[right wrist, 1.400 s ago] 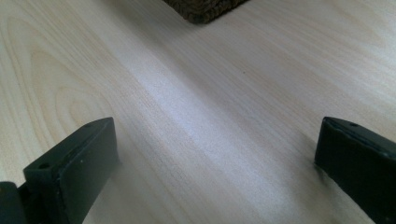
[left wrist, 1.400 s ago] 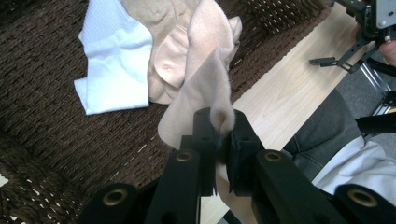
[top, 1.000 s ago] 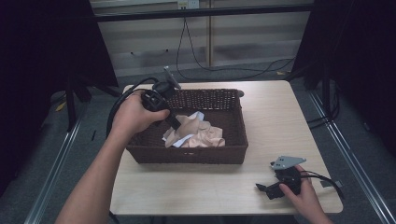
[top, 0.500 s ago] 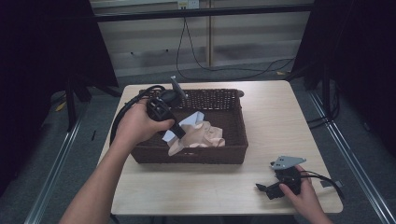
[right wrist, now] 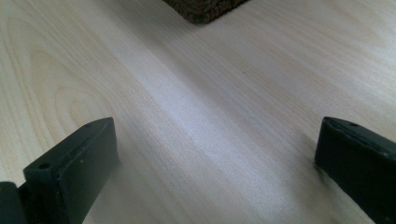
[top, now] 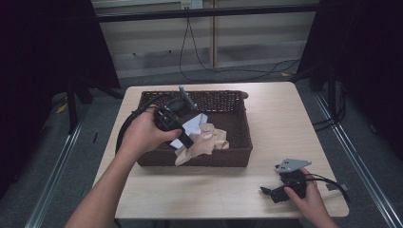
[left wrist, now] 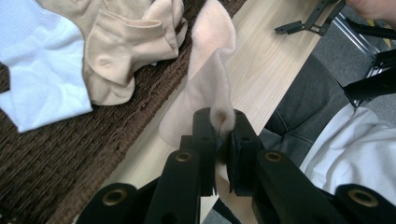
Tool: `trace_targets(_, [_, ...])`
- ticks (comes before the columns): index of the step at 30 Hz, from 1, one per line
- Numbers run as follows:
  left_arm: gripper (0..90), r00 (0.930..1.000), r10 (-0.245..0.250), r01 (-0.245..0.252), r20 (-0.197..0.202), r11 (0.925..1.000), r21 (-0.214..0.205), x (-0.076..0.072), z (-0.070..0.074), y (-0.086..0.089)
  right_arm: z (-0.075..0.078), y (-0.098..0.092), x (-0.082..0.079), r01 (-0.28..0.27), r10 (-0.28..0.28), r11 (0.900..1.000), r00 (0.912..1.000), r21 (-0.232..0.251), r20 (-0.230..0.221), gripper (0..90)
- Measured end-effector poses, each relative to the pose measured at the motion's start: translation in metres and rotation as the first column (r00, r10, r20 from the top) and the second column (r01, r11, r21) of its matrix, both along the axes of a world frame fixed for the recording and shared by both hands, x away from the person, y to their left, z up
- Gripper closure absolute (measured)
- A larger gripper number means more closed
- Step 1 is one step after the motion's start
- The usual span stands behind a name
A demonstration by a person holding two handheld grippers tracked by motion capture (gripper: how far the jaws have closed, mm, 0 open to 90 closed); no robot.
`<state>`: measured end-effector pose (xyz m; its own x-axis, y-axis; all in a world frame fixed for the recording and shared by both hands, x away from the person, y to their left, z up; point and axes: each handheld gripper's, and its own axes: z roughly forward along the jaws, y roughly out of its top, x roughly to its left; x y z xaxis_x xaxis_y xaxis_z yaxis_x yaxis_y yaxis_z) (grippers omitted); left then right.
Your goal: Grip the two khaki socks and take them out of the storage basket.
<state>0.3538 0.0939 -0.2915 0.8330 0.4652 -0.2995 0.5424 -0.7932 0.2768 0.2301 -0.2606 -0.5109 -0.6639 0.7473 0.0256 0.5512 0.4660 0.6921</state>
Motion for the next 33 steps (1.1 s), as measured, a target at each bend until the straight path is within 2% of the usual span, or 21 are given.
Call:
trace_targets(6, [83.3,0.9999,-0.015,0.015,-0.006,0.9999,-0.003,-0.004,-0.013,-0.005,0.000,0.000,0.000,0.002,-0.002,1.0000,1.0000,0.001,-0.007,0.0])
trace_targets(7, [83.3,0.9996,-0.028,0.028,-0.010,0.9996,-0.004,-0.007,-0.020,-0.008,0.000,0.000,0.000,0.000,0.000,1.0000,1.0000,-0.001,-0.006,0.0])
trace_targets(8, [83.3,0.9996,-0.028,0.028,-0.010,0.9996,-0.004,-0.007,-0.020,-0.008,0.000,0.000,0.000,0.000,0.000,1.0000,1.0000,-0.001,-0.006,0.0])
trace_targets(13, [82.6,0.9994,-0.029,0.029,-0.016,0.9996,-0.005,-0.010,-0.042,-0.012,0.000,0.000,0.000,0.000,0.000,1.0000,1.0000,-0.001,-0.006,0.0])
trace_targets(16, [79.0,0.9984,-0.045,0.045,-0.033,0.9990,0.001,-0.012,-0.051,-0.014,0.000,0.000,0.000,0.000,0.000,1.0000,1.0000,-0.001,-0.006,0.0])
trace_targets(23, [69.9,0.9985,-0.044,0.045,-0.033,0.9989,0.013,-0.011,-0.067,-0.018,0.000,0.000,0.000,0.000,0.000,1.0000,1.0000,0.000,-0.006,0.0])
trace_targets(24, [65.0,0.9986,-0.043,0.043,-0.030,0.9990,0.009,-0.011,-0.070,-0.018,0.000,0.000,0.000,0.000,0.000,1.0000,1.0000,-0.001,-0.005,0.0])
trace_targets(26, [62.2,0.9992,-0.034,0.034,-0.021,0.9994,-0.005,-0.011,-0.075,-0.019,0.000,0.000,0.000,-0.001,0.001,1.0000,1.0000,-0.001,-0.005,0.0])
trace_targets(28, [59.0,0.9988,-0.046,0.046,-0.019,0.9989,0.011,-0.012,-0.079,-0.022,0.000,0.000,0.000,0.000,0.000,1.0000,1.0000,-0.001,-0.006,0.0])
trace_targets(29, [55.1,0.9988,-0.047,0.047,-0.014,0.9988,0.014,-0.012,-0.079,-0.023,0.000,0.000,0.000,-0.003,0.003,1.0000,1.0000,0.000,-0.004,0.0])
trace_targets(30, [45.7,0.9993,-0.037,0.037,-0.004,0.9993,0.008,-0.013,-0.079,-0.024,0.000,0.000,0.000,0.000,0.000,1.0000,1.0000,-0.001,-0.006,0.0])
trace_targets(31, [43.8,0.9991,-0.038,0.038,0.019,0.9993,0.002,-0.011,-0.076,-0.024,0.000,0.000,0.000,0.000,0.000,1.0000,1.0000,-0.001,-0.006,0.0])
trace_targets(32, [40.6,0.9991,-0.038,0.038,0.019,0.9993,0.002,-0.011,-0.076,-0.024,0.000,0.000,0.000,0.000,0.000,1.0000,1.0000,-0.001,-0.006,0.0])
trace_targets(33, [33.6,0.9993,-0.021,0.022,0.031,0.9994,-0.027,-0.007,-0.071,-0.024,0.000,0.000,0.000,0.000,0.000,1.0000,1.0000,-0.001,-0.006,0.0])
